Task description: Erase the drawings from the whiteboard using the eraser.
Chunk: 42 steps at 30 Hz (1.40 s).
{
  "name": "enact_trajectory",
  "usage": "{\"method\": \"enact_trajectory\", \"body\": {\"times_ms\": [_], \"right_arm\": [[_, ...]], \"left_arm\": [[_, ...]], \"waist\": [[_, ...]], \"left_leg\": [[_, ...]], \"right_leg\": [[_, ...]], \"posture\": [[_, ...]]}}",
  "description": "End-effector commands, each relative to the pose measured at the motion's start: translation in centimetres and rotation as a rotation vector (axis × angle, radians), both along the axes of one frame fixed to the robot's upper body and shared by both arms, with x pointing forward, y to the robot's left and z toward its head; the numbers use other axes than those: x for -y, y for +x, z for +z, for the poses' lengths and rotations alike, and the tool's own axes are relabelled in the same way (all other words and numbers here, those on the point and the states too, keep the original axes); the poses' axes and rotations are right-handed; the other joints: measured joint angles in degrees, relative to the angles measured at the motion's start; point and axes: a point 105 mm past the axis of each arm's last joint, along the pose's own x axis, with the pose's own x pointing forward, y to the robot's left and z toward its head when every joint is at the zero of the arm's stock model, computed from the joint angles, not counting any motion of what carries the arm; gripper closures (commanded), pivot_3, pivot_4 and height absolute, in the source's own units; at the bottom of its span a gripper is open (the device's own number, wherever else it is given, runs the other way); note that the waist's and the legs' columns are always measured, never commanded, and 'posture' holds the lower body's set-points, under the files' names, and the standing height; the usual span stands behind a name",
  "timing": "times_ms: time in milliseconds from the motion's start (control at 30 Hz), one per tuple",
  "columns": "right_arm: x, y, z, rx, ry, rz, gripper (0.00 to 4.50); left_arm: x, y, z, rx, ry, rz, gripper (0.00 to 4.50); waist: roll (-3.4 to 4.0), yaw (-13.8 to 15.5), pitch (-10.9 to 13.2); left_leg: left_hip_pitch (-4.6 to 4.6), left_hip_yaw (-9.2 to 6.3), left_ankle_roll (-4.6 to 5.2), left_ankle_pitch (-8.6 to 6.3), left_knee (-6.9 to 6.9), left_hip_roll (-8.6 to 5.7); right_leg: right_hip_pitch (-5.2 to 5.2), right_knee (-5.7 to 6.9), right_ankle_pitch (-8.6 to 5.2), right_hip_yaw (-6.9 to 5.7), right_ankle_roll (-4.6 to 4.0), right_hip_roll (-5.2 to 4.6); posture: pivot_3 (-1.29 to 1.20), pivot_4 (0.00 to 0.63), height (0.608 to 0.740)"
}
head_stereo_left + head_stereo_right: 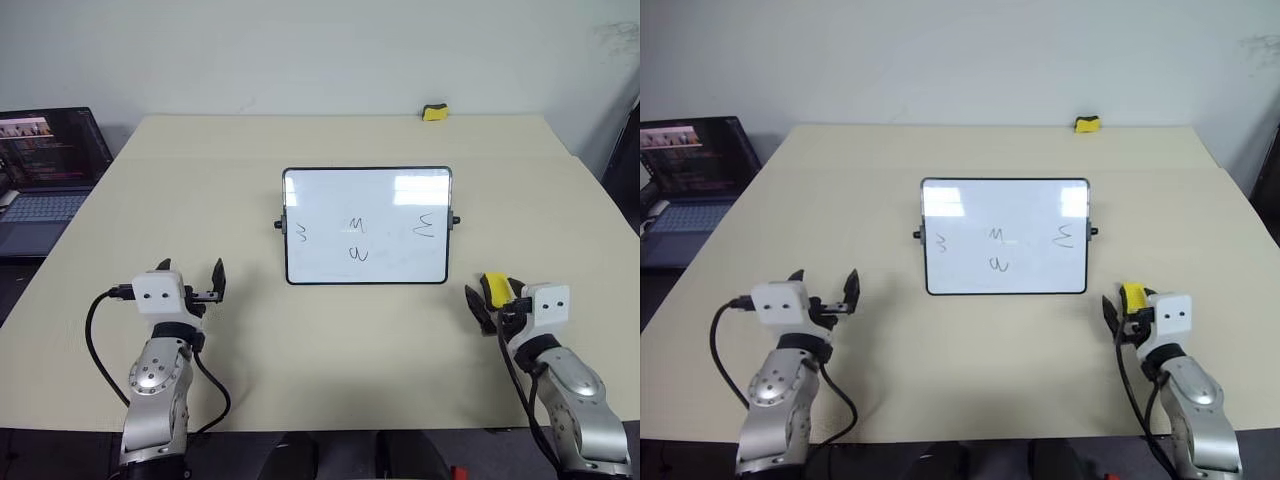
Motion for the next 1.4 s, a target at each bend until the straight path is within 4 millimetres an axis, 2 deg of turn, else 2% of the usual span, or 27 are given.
{"method": "enact_trajectory", "body": {"times_ms": [33,133,267,333,433,533,633,733,833,867,1000,1067,1200,1267,1400], "right_arm": [[0.3,0.0,1.5,0.048,-0.006,-0.004,0.02],[0.4,0.0,1.7,0.049,-0.003,-0.01,0.02],[-0.5,-0.2,2.7,0.073,-0.017,0.033,0.02],[-0.4,-0.1,3.0,0.09,0.007,0.026,0.02],[-1.2,0.1,3.1,0.108,0.06,0.034,0.02],[-1.9,0.6,3.0,0.124,0.107,0.031,0.02],[-2.0,0.8,4.4,0.151,0.099,0.025,0.02],[-1.1,0.7,5.2,0.142,0.101,-0.023,0.02],[-0.2,0.1,6.1,0.137,0.098,-0.049,0.02],[-0.1,0.0,6.3,0.135,0.088,-0.046,0.02],[0.0,-0.6,6.6,0.099,0.04,-0.03,0.02],[-0.1,-1.0,5.9,0.038,0.03,-0.018,0.02],[-0.5,-1.3,5.2,-0.042,0.056,-0.005,0.02],[-0.9,-1.2,4.9,-0.076,0.06,-0.003,0.02],[-0.8,-0.6,4.4,-0.103,0.087,-0.055,0.02]], "left_arm": [[0.2,-0.1,1.5,0.058,0.023,0.004,0.0],[-0.9,-0.5,1.4,0.058,-0.004,0.061,0.0],[-1.5,-0.7,1.3,0.047,0.004,0.048,0.0],[-2.2,-0.4,2.1,0.065,0.025,0.058,0.0],[-3.4,0.1,3.9,0.105,0.042,0.053,0.0],[-2.8,1.6,6.6,0.159,0.055,-0.062,0.0],[-0.1,3.2,10.0,0.215,0.031,-0.286,0.0],[2.9,4.1,12.1,0.225,0.036,-0.517,0.0],[7.4,3.6,14.3,0.194,0.052,-0.848,0.0],[8.2,3.3,14.6,0.179,0.055,-0.922,0.0],[11.3,1.5,14.4,0.084,0.071,-1.196,0.0],[12.7,0.3,13.7,0.015,0.089,-1.335,0.0],[15.5,-2.8,10.7,-0.162,0.201,-1.631,0.0],[16.1,-3.5,9.9,-0.195,0.247,-1.697,0.0],[16.9,-3.5,9.7,-0.184,0.292,-1.731,0.0]], "waist": [[0.0,0.0,0.0],[0.0,0.0,0.0],[0.0,-0.01,0.0],[-0.03,0.02,-0.01],[-0.03,0.05,-0.01],[-0.02,0.02,-0.01],[-0.05,0.1,0.0],[-0.05,0.17,0.0],[-0.05,-0.04,0.0],[-0.05,-0.14,0.0],[-0.03,-0.71,0.0],[-0.03,-0.86,0.0],[-0.03,-0.81,0.01],[-0.03,-0.65,0.01],[-0.03,-0.53,0.01]], "left_leg": [[0.0,0.0,0.0,0.0,0.0,0.0],[0.02,0.01,0.0,0.0,-0.01,0.01],[0.02,0.05,-0.02,0.01,-0.01,0.01],[0.01,0.01,-0.01,0.0,-0.01,0.01],[0.01,0.0,-0.01,0.0,-0.01,0.01],[0.02,-0.01,-0.01,0.01,-0.01,0.01],[-0.01,0.02,-0.08,0.05,0.01,-0.03],[-0.07,-0.01,-0.19,0.11,0.01,-0.03],[-0.12,-0.01,-0.2,0.11,-0.01,0.0],[-0.15,0.0,-0.2,0.11,-0.01,-0.01],[-0.06,0.11,-0.14,0.08,-0.06,0.02],[-0.04,0.13,-0.06,0.03,-0.05,0.05],[-0.06,0.13,0.08,-0.04,-0.04,0.04],[-0.06,0.14,0.09,-0.04,-0.02,0.01],[-0.05,0.12,0.11,-0.06,-0.02,0.03]], "right_leg": [[0.0,0.0,0.0,0.0,0.0,0.0],[0.0,0.01,0.0,0.0,0.0,0.01],[-0.01,0.01,0.0,0.02,0.0,0.01],[-0.01,0.0,0.0,0.0,0.0,0.01],[0.0,0.01,0.0,-0.02,0.0,0.01],[0.0,0.01,0.0,-0.04,0.0,0.02],[-0.01,0.01,0.0,-0.08,0.0,0.0],[-0.03,-0.01,0.01,-0.14,0.01,0.01],[-0.08,-0.01,0.0,-0.12,0.0,0.01],[-0.11,-0.02,0.0,-0.12,0.01,0.02],[-0.14,-0.01,-0.03,-0.02,0.05,0.04],[-0.14,0.01,-0.03,-0.02,0.05,0.07],[-0.13,0.02,-0.04,-0.03,0.03,0.09],[-0.11,0.01,-0.04,-0.02,0.03,0.08],[-0.11,0.02,-0.04,0.01,0.03,0.08]], "posture": [[0.0,0.15,0.74],[0.0,0.15,0.74],[0.0,0.15,0.74],[0.0,0.15,0.74],[0.0,0.15,0.74],[0.0,0.15,0.74],[0.0,0.15,0.74],[0.0,0.15,0.74],[0.0,0.15,0.74],[0.0,0.15,0.74],[0.0,0.15,0.74],[0.0,0.15,0.74],[0.0,0.15,0.74],[0.0,0.15,0.74],[0.0,0.15,0.74]]}}
